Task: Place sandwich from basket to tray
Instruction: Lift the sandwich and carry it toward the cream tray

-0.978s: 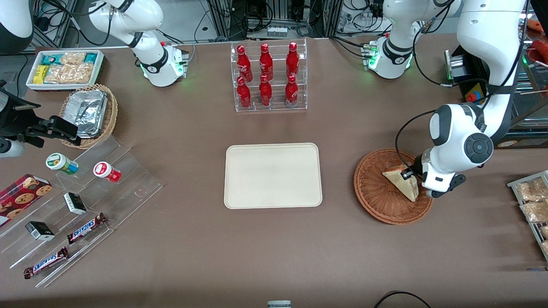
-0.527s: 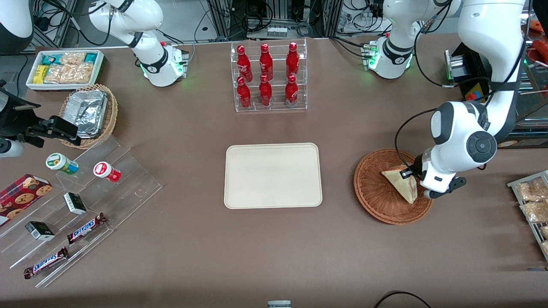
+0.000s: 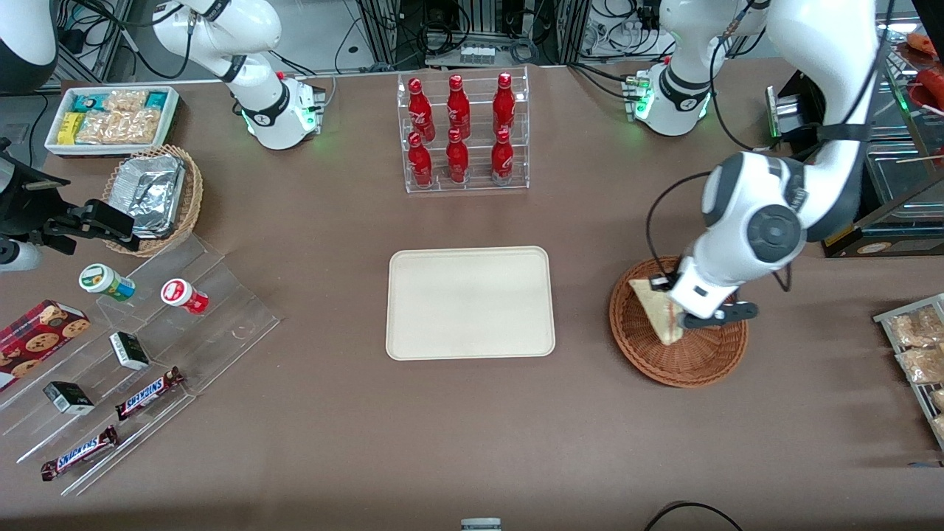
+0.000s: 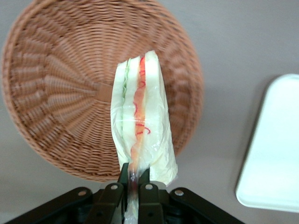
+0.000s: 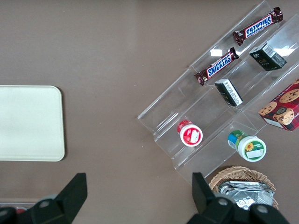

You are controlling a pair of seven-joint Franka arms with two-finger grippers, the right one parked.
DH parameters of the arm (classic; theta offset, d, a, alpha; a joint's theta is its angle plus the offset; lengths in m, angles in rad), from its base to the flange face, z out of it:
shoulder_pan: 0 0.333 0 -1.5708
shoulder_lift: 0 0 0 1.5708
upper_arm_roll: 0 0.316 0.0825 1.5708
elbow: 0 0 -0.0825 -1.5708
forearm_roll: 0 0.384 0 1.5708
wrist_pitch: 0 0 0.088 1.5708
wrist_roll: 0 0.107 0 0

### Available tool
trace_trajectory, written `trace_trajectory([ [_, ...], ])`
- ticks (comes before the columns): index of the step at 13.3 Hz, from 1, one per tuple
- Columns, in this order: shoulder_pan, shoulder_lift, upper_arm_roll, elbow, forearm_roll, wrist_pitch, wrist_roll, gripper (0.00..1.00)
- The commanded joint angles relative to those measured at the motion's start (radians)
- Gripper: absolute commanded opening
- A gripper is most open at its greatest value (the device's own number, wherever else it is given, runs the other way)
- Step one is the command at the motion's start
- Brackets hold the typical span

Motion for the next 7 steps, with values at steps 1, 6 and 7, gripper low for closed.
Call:
trace_trajectory([
  [1, -0.074, 0.003, -0.003, 0.027, 0.045, -0.025, -0.006, 0.00],
  [6, -0.235, 0.059, -0.003, 0.094, 0.051, -0.020, -0.088, 0.00],
  [7, -0.275, 0.080, -0.003, 0.116, 0.051, -0.020, -0.114, 0.00],
])
